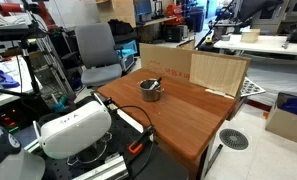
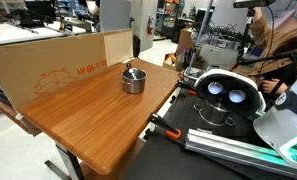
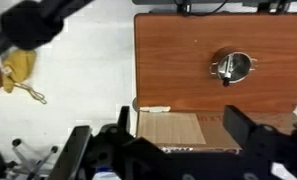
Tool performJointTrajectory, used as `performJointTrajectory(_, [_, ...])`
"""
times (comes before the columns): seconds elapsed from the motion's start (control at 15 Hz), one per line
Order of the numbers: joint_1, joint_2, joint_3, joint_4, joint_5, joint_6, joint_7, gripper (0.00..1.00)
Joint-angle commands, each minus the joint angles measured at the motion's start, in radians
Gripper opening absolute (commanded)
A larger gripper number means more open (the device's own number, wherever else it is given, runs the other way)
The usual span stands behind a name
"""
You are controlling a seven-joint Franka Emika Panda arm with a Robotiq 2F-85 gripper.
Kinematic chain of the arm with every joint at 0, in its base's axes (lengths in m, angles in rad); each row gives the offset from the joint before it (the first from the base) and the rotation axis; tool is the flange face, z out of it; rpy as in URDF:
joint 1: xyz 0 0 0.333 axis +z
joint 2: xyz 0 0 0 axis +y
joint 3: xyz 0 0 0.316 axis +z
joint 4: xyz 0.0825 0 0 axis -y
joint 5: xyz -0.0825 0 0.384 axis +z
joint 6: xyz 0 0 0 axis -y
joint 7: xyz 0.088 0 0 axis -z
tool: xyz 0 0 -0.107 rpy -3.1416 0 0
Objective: Pick up the pen from the silver pot and put it on the table.
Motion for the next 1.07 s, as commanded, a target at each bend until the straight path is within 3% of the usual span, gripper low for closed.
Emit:
performJointTrajectory(0.0, [-0.008,0.011,0.006,-0.012,0.011,0.035,0.007,1.0])
performJointTrajectory(0.47, [0.012,0.103,0.011,-0.022,0.093,0.016,0.003,1.0])
performJointTrajectory(1.0, [0.025,0.22,0.083,-0.098,0.108,0.102,0.068,1.0])
